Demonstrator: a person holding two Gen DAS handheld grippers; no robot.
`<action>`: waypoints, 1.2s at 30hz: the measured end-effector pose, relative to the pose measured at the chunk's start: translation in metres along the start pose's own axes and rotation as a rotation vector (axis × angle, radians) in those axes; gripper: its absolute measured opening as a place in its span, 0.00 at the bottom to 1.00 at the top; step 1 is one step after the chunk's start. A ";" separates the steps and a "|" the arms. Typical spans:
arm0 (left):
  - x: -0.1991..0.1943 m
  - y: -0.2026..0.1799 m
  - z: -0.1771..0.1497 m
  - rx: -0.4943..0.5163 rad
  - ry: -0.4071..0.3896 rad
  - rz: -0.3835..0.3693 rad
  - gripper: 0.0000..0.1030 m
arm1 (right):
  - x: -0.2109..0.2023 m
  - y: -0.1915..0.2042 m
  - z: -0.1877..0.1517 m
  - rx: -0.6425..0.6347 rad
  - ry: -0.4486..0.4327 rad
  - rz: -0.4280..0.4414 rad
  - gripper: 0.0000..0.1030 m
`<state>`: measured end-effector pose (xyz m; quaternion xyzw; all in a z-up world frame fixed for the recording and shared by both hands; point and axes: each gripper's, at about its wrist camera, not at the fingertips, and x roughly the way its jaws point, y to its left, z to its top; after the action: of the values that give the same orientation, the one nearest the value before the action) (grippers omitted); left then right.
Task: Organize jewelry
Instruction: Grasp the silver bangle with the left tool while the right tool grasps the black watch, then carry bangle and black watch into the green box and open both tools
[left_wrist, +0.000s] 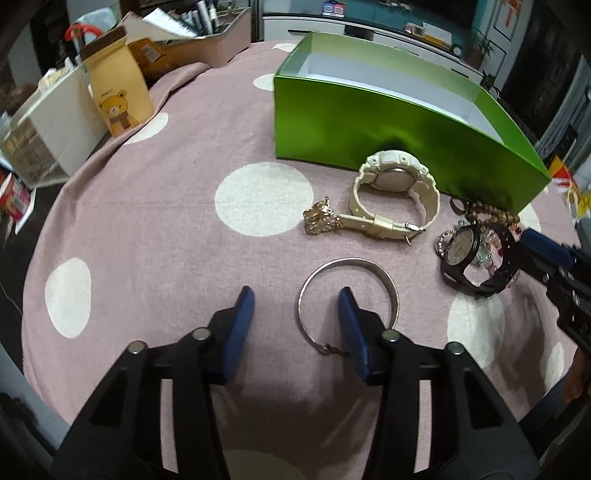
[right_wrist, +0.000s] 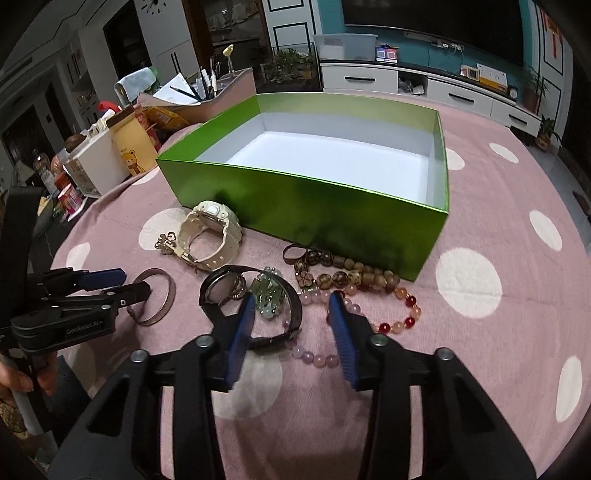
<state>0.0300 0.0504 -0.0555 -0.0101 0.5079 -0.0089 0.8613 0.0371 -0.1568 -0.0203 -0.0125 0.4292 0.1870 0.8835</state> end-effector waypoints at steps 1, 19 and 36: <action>0.000 -0.003 -0.001 0.015 -0.004 0.006 0.41 | 0.002 0.001 0.000 -0.011 0.003 -0.008 0.33; -0.012 -0.008 -0.005 0.013 -0.060 -0.090 0.03 | -0.013 0.004 0.003 -0.032 -0.063 -0.011 0.05; -0.065 -0.017 0.068 0.036 -0.255 -0.099 0.03 | -0.061 -0.031 0.053 -0.006 -0.235 -0.090 0.05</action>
<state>0.0579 0.0358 0.0344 -0.0208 0.3930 -0.0591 0.9174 0.0530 -0.1958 0.0554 -0.0125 0.3210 0.1486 0.9353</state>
